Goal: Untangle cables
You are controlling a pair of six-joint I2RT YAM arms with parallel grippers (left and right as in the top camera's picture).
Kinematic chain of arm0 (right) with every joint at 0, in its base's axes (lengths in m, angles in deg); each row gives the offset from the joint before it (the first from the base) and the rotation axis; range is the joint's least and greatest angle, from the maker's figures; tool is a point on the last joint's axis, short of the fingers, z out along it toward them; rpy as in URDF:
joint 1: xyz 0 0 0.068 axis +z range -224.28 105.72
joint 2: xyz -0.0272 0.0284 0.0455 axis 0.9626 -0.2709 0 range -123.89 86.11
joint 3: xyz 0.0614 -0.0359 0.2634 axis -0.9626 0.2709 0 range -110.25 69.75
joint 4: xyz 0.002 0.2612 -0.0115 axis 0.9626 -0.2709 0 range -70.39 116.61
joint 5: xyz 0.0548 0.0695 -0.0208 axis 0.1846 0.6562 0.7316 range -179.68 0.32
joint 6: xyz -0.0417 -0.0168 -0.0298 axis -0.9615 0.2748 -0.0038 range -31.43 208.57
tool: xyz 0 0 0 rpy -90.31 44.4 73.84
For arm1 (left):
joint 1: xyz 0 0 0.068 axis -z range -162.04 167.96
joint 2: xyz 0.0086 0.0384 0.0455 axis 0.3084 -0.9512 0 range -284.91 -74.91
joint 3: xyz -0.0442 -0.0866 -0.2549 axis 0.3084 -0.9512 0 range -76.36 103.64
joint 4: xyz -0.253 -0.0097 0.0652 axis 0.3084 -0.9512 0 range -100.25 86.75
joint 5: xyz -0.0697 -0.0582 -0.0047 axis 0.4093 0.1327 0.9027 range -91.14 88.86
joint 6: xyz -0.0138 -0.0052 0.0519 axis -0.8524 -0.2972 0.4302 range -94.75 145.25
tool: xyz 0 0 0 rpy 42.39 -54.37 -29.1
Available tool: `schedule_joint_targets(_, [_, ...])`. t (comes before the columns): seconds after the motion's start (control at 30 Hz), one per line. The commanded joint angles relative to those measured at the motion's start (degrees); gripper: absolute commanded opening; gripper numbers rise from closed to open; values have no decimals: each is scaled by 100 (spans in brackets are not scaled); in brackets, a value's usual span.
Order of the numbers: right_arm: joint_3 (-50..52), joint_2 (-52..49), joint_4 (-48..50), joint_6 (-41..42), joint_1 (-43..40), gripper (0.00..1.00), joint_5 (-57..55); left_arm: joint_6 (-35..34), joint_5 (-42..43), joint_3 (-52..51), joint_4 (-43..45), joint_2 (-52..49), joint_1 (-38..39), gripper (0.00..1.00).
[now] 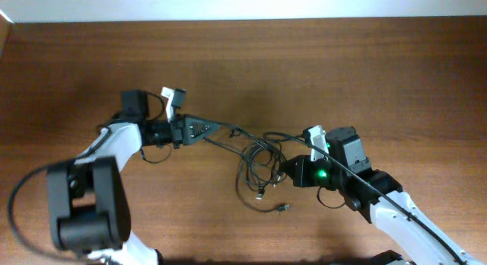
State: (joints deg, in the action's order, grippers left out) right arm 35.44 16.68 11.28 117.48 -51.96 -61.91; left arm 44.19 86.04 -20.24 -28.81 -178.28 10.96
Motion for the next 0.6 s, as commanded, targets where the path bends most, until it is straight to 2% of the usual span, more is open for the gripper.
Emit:
schedule_joint_targets(0.0, [61,-345,-229,227,-61,4,-1069,-151,131,289,63,1187,-682,0])
schedule_joint_targets(0.07, [59,-682,-245,577,-61,5,-1379,-262,87,289,63,1928,-813,0])
schedule_joint_targets(0.17, [59,-1008,-245,925,-61,14,-1453,-319,-431,289,57,2791,-817,0])
schedule_joint_targets(0.23, [59,-1187,-247,935,-59,27,-1447,-885,-1545,286,35,3499,-817,0])
schedule_joint_targets(0.27, [59,-1196,-245,944,-59,31,-1425,-1062,-1801,286,7,3755,-815,0])
schedule_joint_targets(0.33, [59,-1193,-138,955,-61,39,-1126,-1075,-1794,286,-92,3993,-804,0])
schedule_joint_targets(0.43, [59,-1193,562,949,-59,43,238,-1069,-1779,286,-538,4068,-623,0])
schedule_joint_targets(0.53, [59,-1193,2389,984,-52,56,2732,-844,-1777,286,-601,4050,-328,0])
schedule_joint_targets(0.57, [59,-1193,3005,1196,-9,58,3132,-651,-1779,286,-605,4050,-142,0])
